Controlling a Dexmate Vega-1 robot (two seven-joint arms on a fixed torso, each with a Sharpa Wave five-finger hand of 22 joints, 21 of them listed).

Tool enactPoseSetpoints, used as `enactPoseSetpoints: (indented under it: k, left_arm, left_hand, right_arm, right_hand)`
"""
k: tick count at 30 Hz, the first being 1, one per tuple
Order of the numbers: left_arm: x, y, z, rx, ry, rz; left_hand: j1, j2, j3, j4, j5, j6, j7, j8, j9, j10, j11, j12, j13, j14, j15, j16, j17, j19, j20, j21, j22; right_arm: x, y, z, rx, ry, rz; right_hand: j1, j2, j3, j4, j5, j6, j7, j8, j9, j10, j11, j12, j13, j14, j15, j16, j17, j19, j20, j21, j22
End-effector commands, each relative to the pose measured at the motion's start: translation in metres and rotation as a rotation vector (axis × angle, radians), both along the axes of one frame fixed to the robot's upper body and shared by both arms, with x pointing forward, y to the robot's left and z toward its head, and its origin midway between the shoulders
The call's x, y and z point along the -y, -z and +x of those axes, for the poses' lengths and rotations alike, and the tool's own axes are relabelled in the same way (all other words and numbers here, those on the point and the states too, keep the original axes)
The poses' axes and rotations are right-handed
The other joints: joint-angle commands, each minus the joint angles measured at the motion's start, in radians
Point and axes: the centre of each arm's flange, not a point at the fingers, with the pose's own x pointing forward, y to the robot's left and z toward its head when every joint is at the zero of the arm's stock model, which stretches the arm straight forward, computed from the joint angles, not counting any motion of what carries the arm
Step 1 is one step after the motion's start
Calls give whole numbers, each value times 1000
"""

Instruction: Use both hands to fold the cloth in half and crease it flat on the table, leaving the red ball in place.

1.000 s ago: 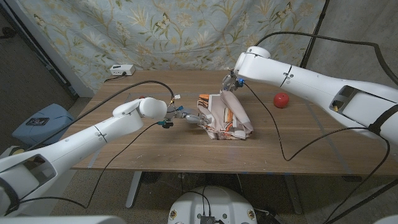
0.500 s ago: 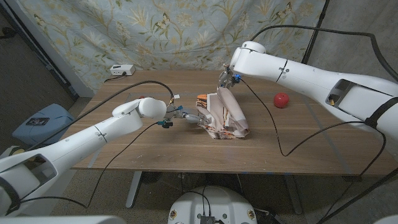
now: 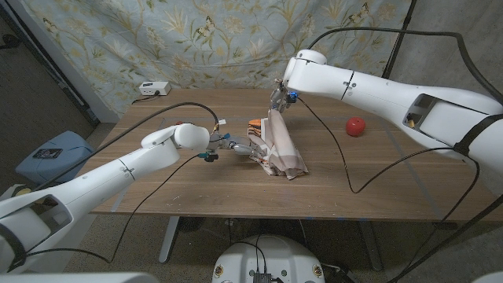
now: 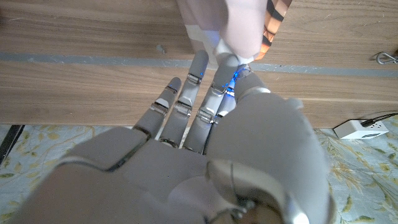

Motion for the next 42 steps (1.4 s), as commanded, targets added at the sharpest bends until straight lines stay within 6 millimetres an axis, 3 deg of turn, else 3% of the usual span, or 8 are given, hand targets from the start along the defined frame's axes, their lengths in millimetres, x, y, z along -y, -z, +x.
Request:
enactPoseSetpoints:
  k: [1,16,42]
  left_arm:
    - [-7,3,3,-13,-13,-22]
    - [-9,4,5,-26,-22,-42]
    - [-8,5,5,-28,-24,-61]
  left_hand:
    - [9,0,0,-5,-3,6,-5,3,5,5,6,0,4,-3,0,4,5,5,-1,7,4]
    - [10,1,-3,-7,-4,6,-6,3,5,5,6,0,4,-3,1,4,6,4,-1,7,4]
    - [10,4,-6,-9,-5,5,-2,2,5,5,6,0,5,-4,1,4,6,3,0,7,4]
  right_arm:
    - [-29,-2,14,-23,-70,-38]
    - [-52,-4,28,-48,-116,-69]
    - [-83,20,52,-128,-165,-52]
  right_hand:
    - [6,0,-5,0,0,3,1,3,2,5,7,0,4,2,-122,-1,7,5,4,-4,0]
    - [7,2,-9,1,0,2,4,3,1,2,6,1,10,3,-121,-5,7,4,5,-4,0]
    - [11,4,-13,0,1,0,8,3,1,3,9,-3,6,7,-119,-13,9,7,9,-4,0]
